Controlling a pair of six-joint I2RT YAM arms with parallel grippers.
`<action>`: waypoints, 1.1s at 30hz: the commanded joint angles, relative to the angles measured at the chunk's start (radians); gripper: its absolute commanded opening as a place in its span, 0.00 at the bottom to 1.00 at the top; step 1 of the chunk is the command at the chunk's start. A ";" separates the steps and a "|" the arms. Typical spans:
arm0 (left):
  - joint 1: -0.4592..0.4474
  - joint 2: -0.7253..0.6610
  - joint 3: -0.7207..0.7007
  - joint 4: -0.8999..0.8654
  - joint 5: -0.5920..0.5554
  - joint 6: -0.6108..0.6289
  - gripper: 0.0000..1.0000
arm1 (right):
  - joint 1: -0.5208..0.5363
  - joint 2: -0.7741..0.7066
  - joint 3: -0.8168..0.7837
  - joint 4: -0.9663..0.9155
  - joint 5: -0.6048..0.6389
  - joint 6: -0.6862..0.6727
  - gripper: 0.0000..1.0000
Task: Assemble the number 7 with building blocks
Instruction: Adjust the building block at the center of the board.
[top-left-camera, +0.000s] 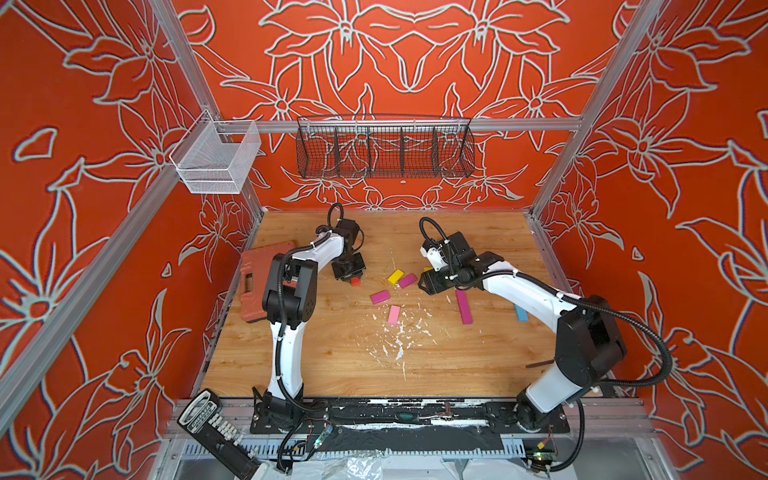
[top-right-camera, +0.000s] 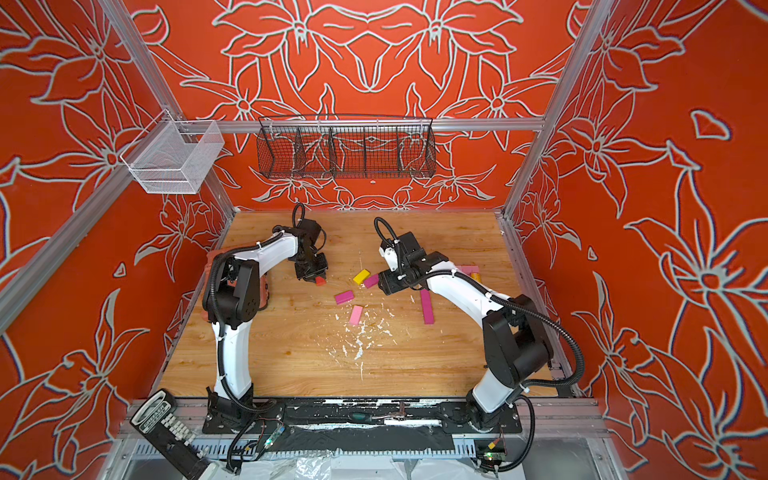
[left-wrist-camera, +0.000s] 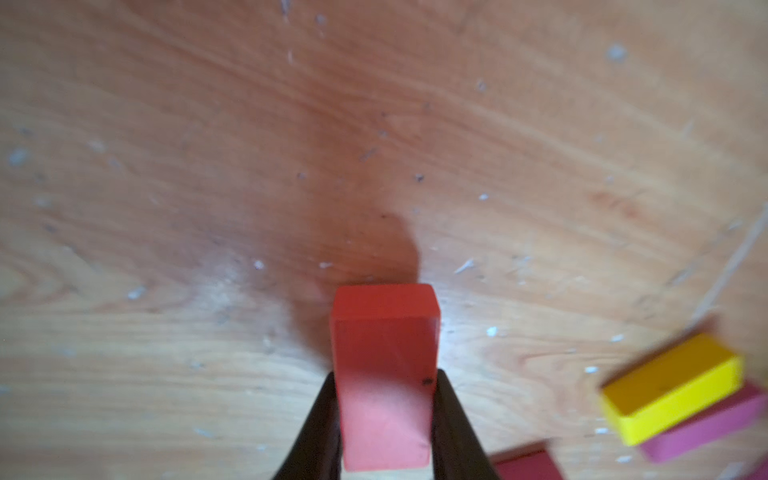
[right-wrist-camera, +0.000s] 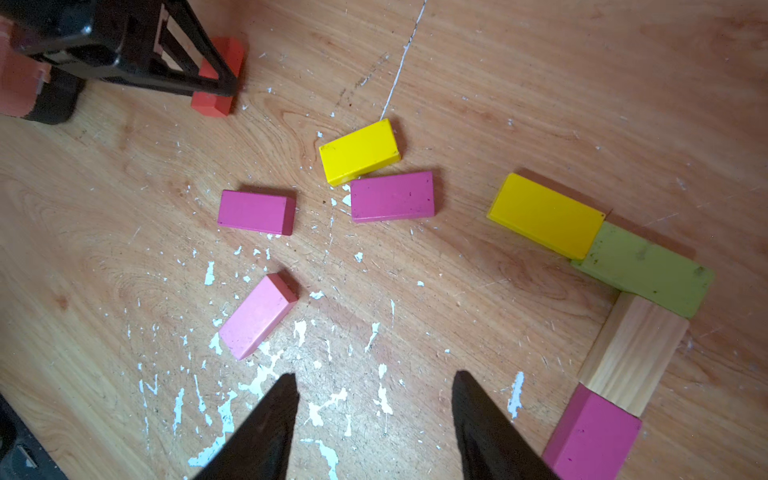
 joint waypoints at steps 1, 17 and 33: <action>-0.010 -0.040 0.018 0.034 0.061 -0.211 0.15 | 0.007 0.012 -0.001 0.007 -0.024 0.021 0.62; -0.027 -0.020 -0.018 0.121 0.095 -0.452 0.44 | 0.010 -0.002 -0.036 0.015 -0.036 0.028 0.62; -0.014 0.094 0.274 -0.023 0.142 0.092 0.94 | 0.026 -0.040 -0.052 0.002 -0.026 0.048 0.62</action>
